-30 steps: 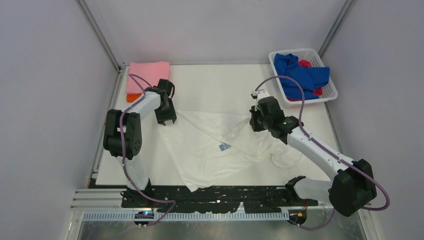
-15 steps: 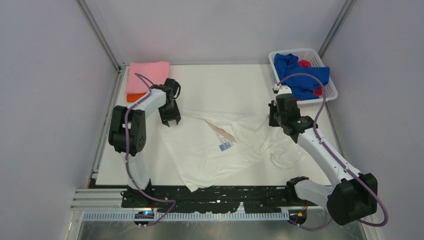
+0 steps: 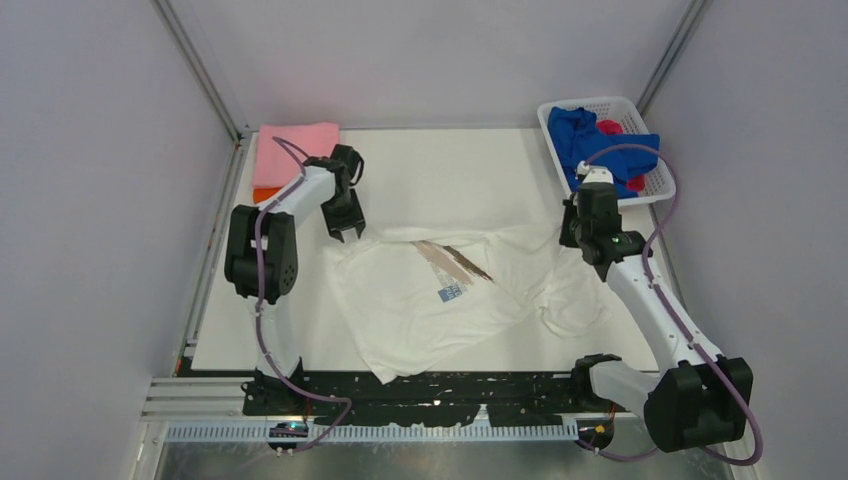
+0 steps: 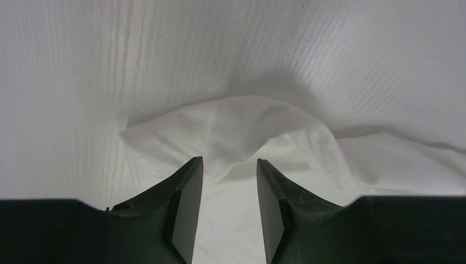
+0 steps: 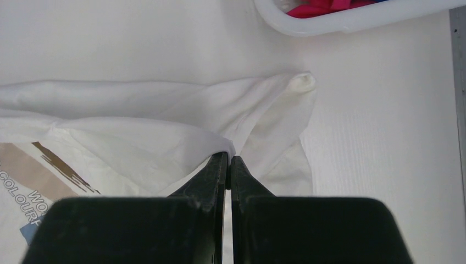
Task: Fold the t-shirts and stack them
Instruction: Flatten out the tshirt
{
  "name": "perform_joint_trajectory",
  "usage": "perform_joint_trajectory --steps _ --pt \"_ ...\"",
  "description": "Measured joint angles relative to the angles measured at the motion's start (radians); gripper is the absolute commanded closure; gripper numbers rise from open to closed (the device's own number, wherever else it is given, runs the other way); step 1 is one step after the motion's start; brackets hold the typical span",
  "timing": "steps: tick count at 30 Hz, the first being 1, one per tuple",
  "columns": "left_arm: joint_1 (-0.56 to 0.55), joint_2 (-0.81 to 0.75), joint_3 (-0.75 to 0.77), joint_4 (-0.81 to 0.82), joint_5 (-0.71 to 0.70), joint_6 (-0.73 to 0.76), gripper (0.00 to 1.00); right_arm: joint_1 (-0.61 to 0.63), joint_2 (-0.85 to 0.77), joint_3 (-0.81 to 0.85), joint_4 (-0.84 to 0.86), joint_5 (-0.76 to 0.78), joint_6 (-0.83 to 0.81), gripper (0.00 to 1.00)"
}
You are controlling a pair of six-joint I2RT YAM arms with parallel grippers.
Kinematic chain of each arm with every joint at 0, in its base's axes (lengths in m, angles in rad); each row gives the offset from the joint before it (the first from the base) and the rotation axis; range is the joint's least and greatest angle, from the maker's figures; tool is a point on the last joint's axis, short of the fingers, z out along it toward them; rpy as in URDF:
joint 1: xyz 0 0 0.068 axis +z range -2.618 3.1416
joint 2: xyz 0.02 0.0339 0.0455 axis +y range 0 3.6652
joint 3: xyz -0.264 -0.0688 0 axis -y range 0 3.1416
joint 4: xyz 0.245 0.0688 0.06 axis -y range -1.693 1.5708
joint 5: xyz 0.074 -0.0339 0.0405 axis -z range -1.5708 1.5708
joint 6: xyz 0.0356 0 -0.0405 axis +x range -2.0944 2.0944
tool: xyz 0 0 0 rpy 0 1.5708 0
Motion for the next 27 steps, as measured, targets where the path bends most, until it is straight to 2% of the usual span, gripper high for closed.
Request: perform_joint_trajectory --steps 10,18,27 --pt "-0.034 0.045 0.022 -0.013 0.071 0.012 0.57 -0.135 0.005 0.041 -0.005 0.010 0.005 0.95" --pt "-0.075 -0.011 -0.113 0.010 0.145 0.028 0.51 -0.141 0.039 0.054 -0.010 0.013 0.006 0.95" --pt "-0.079 -0.067 -0.176 0.056 0.169 0.035 0.53 -0.141 0.049 0.054 -0.016 0.013 0.006 0.95"
